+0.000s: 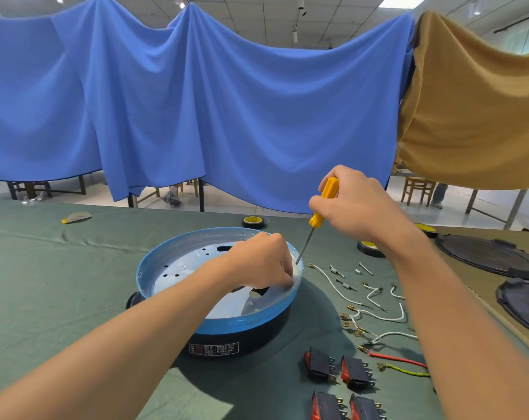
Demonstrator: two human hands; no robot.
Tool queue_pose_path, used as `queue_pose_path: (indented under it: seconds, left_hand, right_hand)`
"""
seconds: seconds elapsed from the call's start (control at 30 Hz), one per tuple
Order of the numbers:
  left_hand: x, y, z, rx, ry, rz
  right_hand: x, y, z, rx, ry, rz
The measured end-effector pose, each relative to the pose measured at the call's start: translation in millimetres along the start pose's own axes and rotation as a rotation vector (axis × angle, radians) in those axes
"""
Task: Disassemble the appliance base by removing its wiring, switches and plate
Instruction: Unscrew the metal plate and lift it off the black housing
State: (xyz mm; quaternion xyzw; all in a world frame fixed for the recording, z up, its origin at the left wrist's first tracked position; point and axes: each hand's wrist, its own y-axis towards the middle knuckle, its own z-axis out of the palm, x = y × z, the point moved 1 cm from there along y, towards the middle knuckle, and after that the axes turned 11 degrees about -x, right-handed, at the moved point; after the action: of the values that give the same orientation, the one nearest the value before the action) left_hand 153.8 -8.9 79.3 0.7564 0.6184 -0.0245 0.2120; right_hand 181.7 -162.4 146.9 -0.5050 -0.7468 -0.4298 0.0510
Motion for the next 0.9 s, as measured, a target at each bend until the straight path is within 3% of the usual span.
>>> queue_pose_path:
  seconds: [0.47, 0.9]
  left_hand:
    - [3, 2, 9, -0.044, 0.153, 0.039]
    - [11, -5, 7, -0.056, -0.063, 0.088]
  right_hand:
    - [0, 0, -5, -0.014, -0.006, -0.002]
    - [-1, 0, -4, -0.010, 0.000, -0.007]
